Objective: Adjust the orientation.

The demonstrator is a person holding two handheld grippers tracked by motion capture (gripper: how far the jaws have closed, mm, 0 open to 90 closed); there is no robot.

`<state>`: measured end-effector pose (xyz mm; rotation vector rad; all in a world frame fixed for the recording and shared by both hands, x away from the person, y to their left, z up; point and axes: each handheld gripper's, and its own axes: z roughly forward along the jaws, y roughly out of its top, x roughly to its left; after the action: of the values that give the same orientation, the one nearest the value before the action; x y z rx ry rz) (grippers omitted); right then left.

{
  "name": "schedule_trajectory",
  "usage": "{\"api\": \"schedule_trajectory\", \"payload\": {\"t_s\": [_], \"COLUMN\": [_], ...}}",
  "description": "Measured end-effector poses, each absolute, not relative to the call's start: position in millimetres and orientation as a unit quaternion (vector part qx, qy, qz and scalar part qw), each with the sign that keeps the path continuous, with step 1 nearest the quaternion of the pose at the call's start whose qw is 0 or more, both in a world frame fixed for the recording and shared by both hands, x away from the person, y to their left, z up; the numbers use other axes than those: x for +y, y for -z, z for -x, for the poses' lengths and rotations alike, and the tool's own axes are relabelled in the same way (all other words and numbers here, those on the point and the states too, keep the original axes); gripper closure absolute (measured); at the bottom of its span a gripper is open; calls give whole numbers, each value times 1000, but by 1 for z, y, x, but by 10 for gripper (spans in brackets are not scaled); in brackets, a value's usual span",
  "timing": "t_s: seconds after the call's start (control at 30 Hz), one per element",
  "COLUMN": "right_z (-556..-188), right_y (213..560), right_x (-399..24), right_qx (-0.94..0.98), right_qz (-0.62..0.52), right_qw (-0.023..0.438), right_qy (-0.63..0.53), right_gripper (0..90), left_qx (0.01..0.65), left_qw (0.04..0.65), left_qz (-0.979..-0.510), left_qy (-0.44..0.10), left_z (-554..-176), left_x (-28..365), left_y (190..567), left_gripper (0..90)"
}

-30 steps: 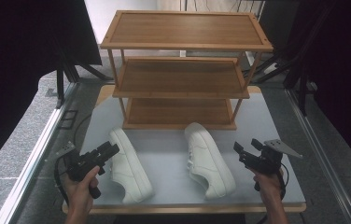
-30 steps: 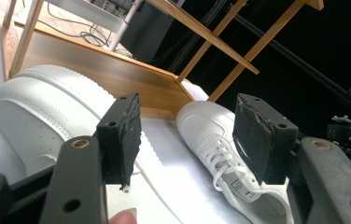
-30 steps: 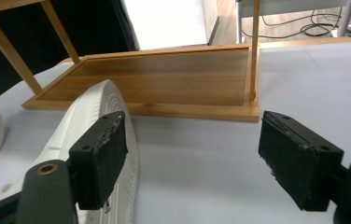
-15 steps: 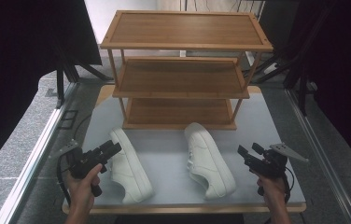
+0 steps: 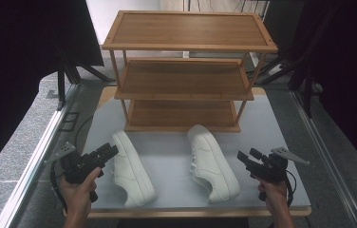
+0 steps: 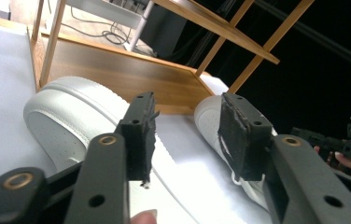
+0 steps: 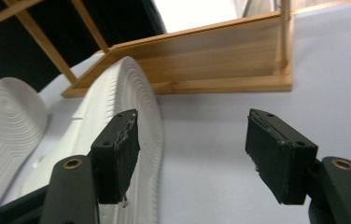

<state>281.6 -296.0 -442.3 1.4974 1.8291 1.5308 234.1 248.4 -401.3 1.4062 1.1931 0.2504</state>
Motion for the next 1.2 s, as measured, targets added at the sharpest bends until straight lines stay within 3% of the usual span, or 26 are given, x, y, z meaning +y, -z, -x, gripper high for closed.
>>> {"api": "schedule_trajectory", "payload": {"t_s": [0.13, 0.23, 0.5, 0.77, 1.2], "right_z": [-282, -280, -272, -273, -271], "right_y": [440, 434, 428, 432, 435], "right_x": [-294, -296, -307, -305, -312], "right_qx": [645, 635, 613, 620, 608], "right_qz": [-521, -522, -533, -537, -553], "right_qw": [168, 172, 176, 185, 189], "right_qy": [-534, -543, -556, -542, -537], "right_gripper": [348, 352, 357, 357, 359], "left_qx": [513, 510, 535, 540, 521], "left_qw": [568, 557, 528, 494, 459], "left_qz": [-632, -641, -651, -678, -718], "left_qy": [-123, -135, -108, -68, -49], "left_z": [-223, -206, -161, -160, -179], "left_x": [245, 246, 254, 239, 204], "left_y": [392, 391, 430, 459, 471], "left_gripper": [640, 772, 895, 900, 895]}}
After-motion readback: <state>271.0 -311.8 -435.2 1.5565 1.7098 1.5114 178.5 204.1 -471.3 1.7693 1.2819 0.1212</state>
